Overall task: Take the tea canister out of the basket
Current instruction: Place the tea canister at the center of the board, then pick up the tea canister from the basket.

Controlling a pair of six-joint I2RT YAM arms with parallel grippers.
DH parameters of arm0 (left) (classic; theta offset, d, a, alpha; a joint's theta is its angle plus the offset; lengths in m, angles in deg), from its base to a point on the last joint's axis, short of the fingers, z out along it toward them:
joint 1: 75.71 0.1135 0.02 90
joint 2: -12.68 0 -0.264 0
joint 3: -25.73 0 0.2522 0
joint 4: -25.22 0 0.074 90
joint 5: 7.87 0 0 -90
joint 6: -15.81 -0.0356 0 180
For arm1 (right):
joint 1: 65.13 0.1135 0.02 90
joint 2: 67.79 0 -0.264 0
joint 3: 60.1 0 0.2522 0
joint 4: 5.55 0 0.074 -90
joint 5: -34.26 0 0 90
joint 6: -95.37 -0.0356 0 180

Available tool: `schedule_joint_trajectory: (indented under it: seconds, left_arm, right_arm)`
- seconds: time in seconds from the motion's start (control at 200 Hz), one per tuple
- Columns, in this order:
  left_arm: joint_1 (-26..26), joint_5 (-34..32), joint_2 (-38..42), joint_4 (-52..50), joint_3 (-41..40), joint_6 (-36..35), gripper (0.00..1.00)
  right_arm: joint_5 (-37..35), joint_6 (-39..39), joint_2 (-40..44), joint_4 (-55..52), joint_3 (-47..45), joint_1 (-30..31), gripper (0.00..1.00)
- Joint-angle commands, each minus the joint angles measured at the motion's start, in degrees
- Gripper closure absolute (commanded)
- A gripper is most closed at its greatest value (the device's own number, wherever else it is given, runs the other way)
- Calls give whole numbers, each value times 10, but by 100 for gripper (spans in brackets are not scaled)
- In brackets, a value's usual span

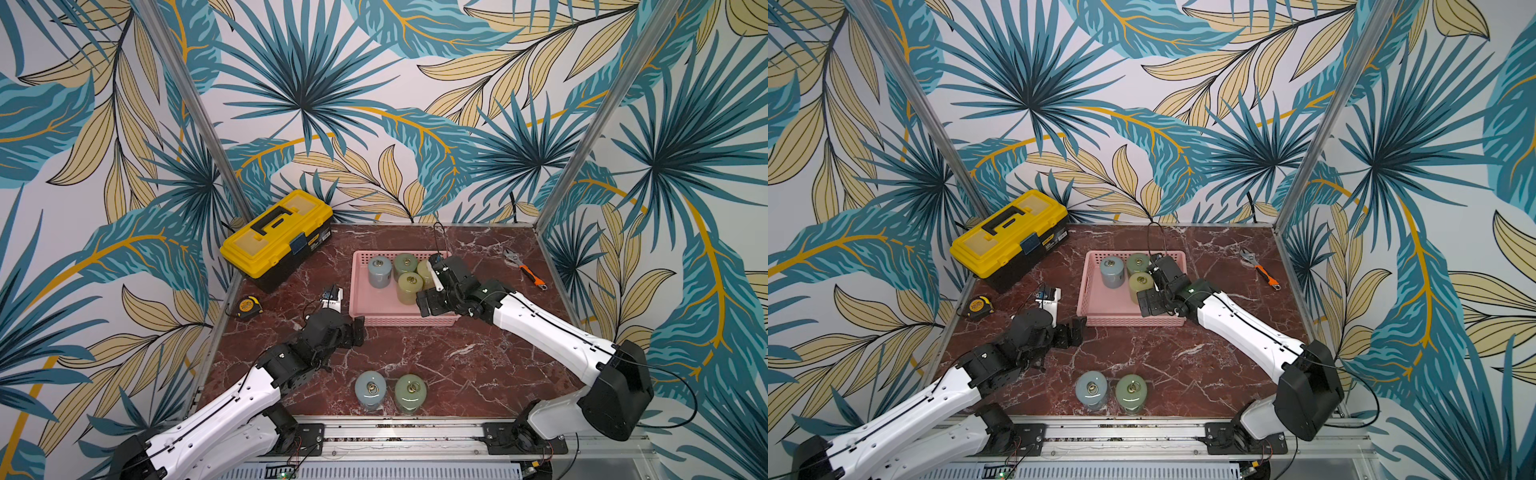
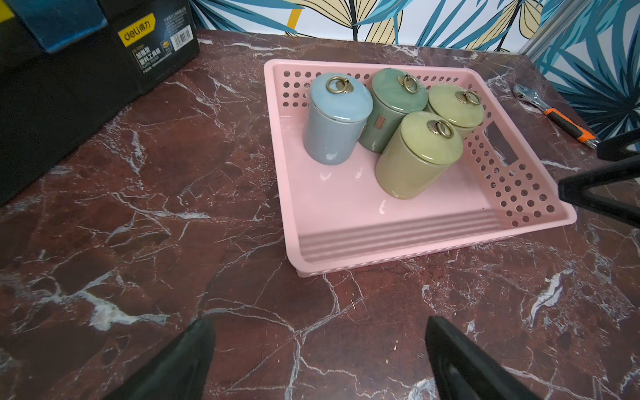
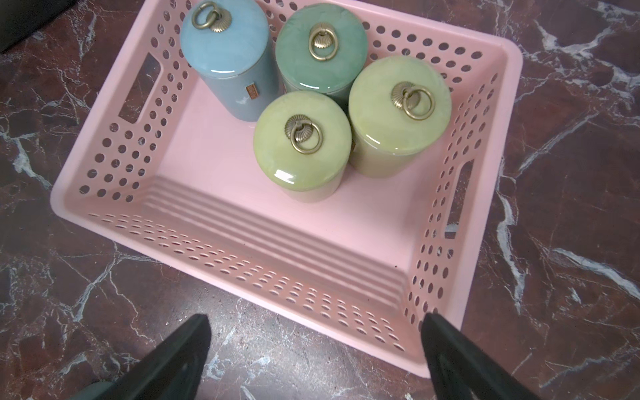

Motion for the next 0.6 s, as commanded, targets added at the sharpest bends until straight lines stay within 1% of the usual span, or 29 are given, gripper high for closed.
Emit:
schedule_joint_trajectory:
  seconds: [0.0, 0.105, 0.22, 0.381, 0.596]
  left_arm:
    - [40, 71, 0, 82, -34, -29, 0]
    - [76, 106, 3, 123, -60, -38, 0]
    - [104, 125, 15, 162, -86, -62, 0]
    - [108, 109, 36, 207, -124, -103, 0]
    - [108, 98, 79, 248, -166, -115, 0]
  right_arm:
    - [24, 2, -22, -24, 22, -9, 1]
    - [33, 6, -45, -30, 43, -17, 1]
    - [37, 10, -74, -37, 67, -22, 1]
    - [35, 15, -117, -39, 99, -27, 1]
    - [38, 18, -178, -41, 148, -31, 1]
